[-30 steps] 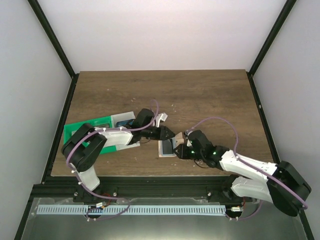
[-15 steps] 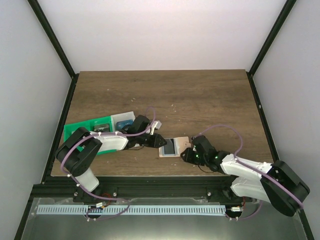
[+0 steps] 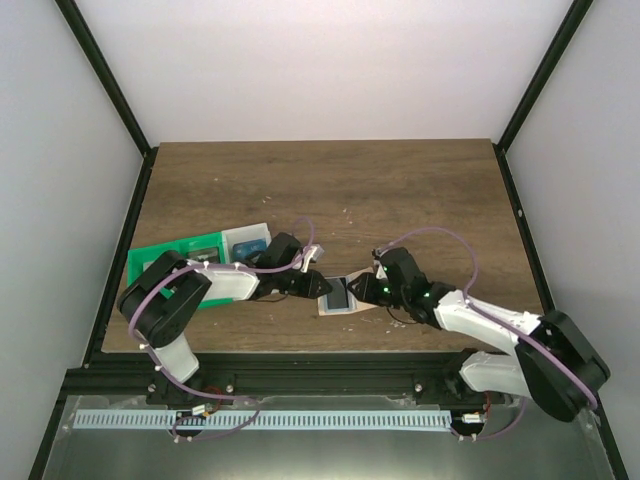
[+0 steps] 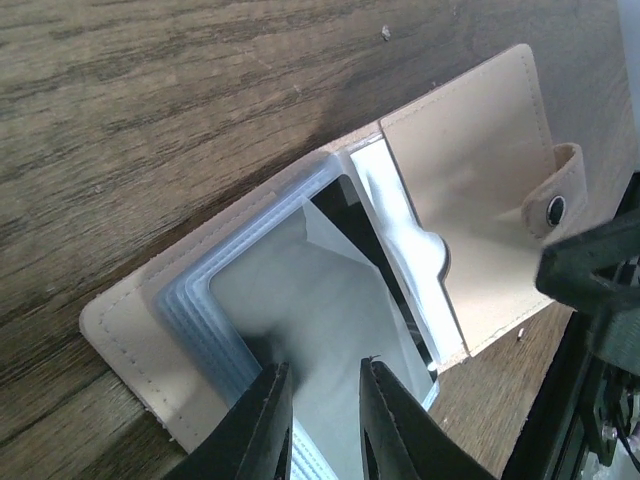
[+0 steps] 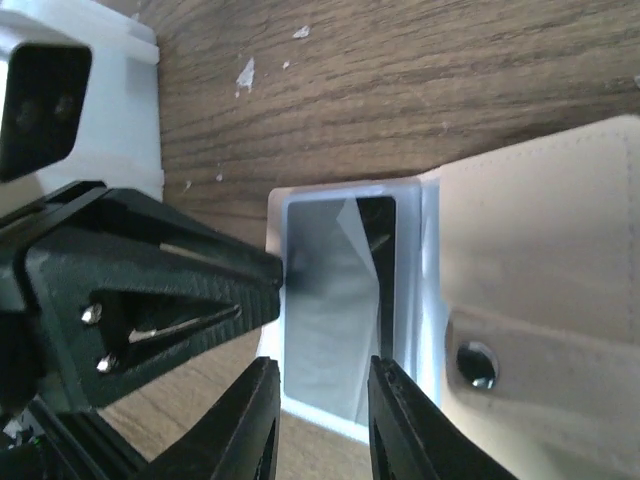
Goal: Take the credit cards out of the card holder
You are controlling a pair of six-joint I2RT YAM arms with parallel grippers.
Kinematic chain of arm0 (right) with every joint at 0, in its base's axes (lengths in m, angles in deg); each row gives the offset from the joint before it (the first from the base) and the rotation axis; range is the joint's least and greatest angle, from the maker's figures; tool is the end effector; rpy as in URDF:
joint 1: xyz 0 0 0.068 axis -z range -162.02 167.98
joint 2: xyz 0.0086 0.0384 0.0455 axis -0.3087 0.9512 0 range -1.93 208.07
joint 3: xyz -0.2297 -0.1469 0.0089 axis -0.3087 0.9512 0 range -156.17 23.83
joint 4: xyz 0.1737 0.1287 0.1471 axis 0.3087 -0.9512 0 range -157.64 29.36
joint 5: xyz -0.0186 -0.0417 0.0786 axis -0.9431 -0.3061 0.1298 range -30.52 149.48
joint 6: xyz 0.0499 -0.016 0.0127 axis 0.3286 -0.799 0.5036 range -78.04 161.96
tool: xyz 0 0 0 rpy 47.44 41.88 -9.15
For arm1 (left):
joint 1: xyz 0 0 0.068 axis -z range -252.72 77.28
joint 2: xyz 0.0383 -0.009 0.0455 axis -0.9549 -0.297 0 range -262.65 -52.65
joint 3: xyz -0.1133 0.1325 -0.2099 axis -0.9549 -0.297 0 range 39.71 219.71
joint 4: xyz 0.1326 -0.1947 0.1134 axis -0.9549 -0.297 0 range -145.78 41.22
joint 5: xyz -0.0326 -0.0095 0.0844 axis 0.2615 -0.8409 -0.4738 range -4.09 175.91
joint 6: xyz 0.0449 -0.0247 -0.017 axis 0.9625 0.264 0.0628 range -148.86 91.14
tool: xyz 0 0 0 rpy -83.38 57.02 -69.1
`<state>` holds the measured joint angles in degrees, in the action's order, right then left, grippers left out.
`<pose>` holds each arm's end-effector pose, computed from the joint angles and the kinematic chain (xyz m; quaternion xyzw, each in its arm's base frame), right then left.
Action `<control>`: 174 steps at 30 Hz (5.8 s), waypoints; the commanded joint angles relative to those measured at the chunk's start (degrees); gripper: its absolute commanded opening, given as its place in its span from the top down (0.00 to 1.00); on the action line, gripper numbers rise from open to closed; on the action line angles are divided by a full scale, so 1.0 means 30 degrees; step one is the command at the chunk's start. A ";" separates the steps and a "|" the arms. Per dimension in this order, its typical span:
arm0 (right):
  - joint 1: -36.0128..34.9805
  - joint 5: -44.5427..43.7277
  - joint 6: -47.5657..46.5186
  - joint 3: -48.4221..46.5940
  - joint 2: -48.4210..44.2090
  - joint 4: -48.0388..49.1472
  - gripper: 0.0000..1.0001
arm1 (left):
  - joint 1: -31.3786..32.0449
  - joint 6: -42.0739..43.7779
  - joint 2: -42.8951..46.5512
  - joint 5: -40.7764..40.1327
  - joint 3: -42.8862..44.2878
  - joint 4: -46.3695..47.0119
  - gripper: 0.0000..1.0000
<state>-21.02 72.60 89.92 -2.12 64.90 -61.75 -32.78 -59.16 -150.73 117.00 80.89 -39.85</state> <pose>0.1670 0.1456 0.1686 0.0246 0.9084 0.3539 0.2214 0.2267 -0.2139 0.1248 0.1713 0.8881 -0.4034 0.1386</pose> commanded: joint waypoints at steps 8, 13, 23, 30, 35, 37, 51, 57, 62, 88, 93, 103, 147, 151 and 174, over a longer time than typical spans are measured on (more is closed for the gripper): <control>0.1472 0.3242 -0.2330 -0.0006 0.4034 0.3513 0.75 | -0.0014 0.0407 -0.0477 -0.0233 -0.0251 0.0365 0.80; 0.1997 0.4403 -0.1811 0.1295 0.4882 0.6037 0.77 | -0.0022 0.0218 -0.0412 -0.0179 -0.0153 0.0393 0.80; 0.2696 0.6543 -0.0785 0.2789 0.6138 0.9486 0.81 | -0.0014 -0.0251 -0.1145 0.0785 0.0047 0.1075 0.88; 0.3089 0.7080 -0.0530 0.3097 0.6270 1.0320 0.86 | 0.0007 -0.0315 -0.1329 0.0730 0.0049 0.1124 0.91; 0.3242 0.7050 -0.0398 0.3341 0.5679 1.0264 0.87 | -0.0008 -0.0074 -0.1374 0.0211 0.0012 0.0808 0.91; 0.3296 0.7116 -0.0401 0.3379 0.5438 1.0169 0.87 | -0.0012 -0.0036 -0.1440 0.0128 -0.0015 0.0776 0.90; 0.3747 0.7432 -0.0432 0.3568 0.5193 0.9960 0.94 | -0.0021 0.0082 -0.1636 -0.0230 -0.0078 0.0716 0.90; 0.3978 0.7697 -0.0445 0.3801 0.5077 1.0032 0.99 | -0.0006 0.0082 -0.1747 -0.0302 -0.0137 0.0810 0.90; 0.4165 0.7693 -0.0407 0.3906 0.4899 0.9894 0.99 | -0.0011 0.0097 -0.1764 -0.0495 -0.0165 0.0865 0.90; 0.5115 0.8567 -0.0010 0.4520 0.5198 1.0715 0.99 | -0.0019 -0.0035 -0.1916 -0.0902 0.0229 0.0760 0.89; 0.5292 0.8848 -0.0216 0.4521 0.4974 1.0474 1.00 | -0.0011 -0.0021 -0.1999 -0.0870 0.0314 0.0730 0.89; 0.5354 0.9022 -0.0483 0.4393 0.4612 1.0052 0.88 | -0.0013 -0.0027 -0.2121 -0.0739 0.0417 0.0795 0.89; 0.6436 0.7598 -0.1517 0.3193 0.3014 0.5553 1.00 | -0.0014 -0.0207 -0.2562 -0.0730 -0.0146 0.1511 0.89; 0.6431 0.5877 -0.1798 0.2423 0.1035 0.2884 0.99 | -0.0018 -0.0297 -0.2509 -0.0683 -0.0136 0.1543 0.89; 0.3975 0.0813 -0.6885 -0.0692 -0.3525 0.0505 1.00 | -0.1862 -0.2880 0.1207 0.1646 0.0585 0.1567 0.47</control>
<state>-4.28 80.62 77.22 -2.56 55.59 -64.24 -35.10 -64.74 -151.69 119.12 82.51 -35.65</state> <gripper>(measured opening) 0.010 0.463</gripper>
